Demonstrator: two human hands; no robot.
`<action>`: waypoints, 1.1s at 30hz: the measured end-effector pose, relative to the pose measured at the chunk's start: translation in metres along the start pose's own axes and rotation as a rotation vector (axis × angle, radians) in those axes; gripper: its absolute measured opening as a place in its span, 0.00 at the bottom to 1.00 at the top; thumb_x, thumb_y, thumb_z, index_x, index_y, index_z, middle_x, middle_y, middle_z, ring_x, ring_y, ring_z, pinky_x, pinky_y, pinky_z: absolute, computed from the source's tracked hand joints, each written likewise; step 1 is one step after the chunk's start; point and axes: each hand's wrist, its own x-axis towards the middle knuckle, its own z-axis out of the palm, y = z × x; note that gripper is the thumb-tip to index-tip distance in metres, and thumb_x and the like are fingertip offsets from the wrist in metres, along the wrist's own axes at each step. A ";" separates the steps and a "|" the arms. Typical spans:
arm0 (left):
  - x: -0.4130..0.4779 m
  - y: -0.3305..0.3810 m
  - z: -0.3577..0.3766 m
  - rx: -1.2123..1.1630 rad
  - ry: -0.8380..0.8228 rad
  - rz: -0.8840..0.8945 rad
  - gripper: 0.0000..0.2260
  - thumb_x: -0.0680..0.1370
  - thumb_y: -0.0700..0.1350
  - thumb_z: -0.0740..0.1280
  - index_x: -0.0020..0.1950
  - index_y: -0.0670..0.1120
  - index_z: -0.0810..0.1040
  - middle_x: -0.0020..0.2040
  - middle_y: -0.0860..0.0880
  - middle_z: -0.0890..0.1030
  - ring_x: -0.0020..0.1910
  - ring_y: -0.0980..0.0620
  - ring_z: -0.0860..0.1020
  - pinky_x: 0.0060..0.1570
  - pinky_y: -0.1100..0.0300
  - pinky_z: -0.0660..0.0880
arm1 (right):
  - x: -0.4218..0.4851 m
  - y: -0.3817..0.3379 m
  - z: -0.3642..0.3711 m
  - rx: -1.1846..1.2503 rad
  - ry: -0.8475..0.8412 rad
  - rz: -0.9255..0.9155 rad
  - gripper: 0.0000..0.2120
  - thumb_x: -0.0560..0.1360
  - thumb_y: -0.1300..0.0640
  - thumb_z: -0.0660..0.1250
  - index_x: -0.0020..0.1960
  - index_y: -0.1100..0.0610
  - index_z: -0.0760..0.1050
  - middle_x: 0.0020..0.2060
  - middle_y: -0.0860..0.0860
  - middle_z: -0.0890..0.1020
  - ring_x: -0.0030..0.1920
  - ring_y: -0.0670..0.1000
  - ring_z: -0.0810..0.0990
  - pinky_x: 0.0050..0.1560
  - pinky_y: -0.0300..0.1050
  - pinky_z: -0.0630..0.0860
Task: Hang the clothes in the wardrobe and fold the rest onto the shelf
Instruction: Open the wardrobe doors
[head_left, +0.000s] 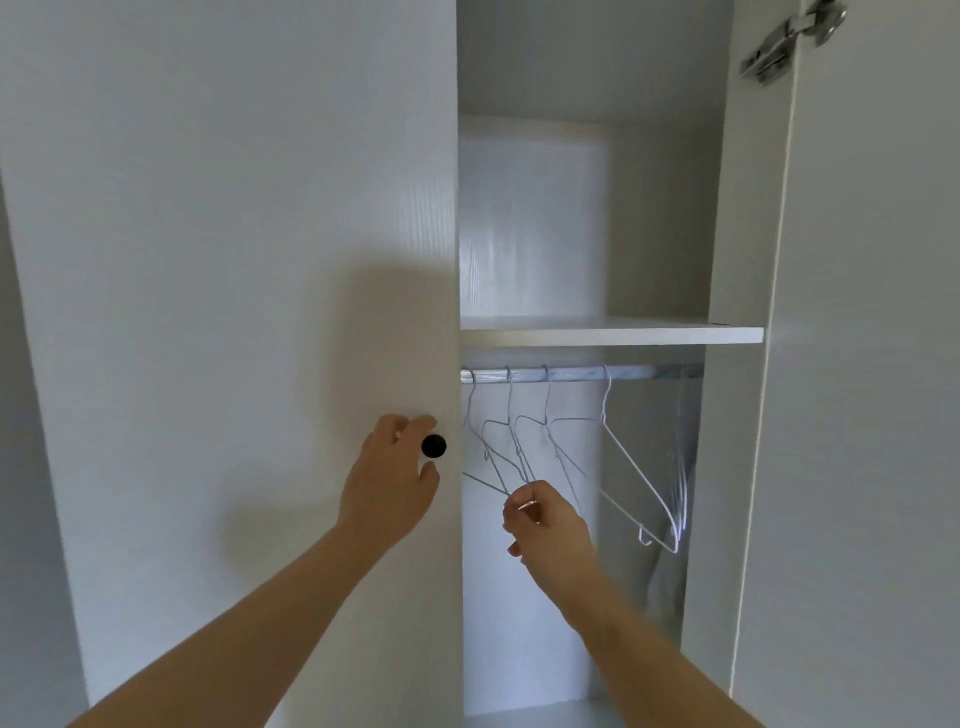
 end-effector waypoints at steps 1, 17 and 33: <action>0.005 -0.005 0.005 -0.001 -0.010 0.006 0.20 0.75 0.38 0.65 0.67 0.44 0.71 0.62 0.45 0.70 0.59 0.45 0.72 0.54 0.59 0.69 | 0.006 0.001 0.006 0.002 -0.001 0.012 0.07 0.76 0.59 0.57 0.41 0.52 0.71 0.35 0.47 0.77 0.32 0.47 0.75 0.30 0.34 0.69; 0.000 0.005 0.019 -0.092 0.146 0.050 0.05 0.77 0.38 0.64 0.48 0.37 0.77 0.48 0.43 0.74 0.35 0.45 0.75 0.35 0.63 0.67 | 0.021 0.007 0.035 0.037 -0.012 0.014 0.08 0.76 0.59 0.59 0.40 0.50 0.72 0.34 0.47 0.79 0.27 0.41 0.76 0.27 0.29 0.70; -0.118 0.029 -0.089 -0.337 0.214 -0.048 0.17 0.73 0.35 0.67 0.39 0.59 0.73 0.40 0.62 0.76 0.44 0.62 0.73 0.43 0.75 0.69 | -0.090 -0.011 0.039 0.197 -0.276 -0.024 0.06 0.76 0.62 0.61 0.42 0.55 0.73 0.36 0.49 0.80 0.32 0.47 0.77 0.31 0.32 0.72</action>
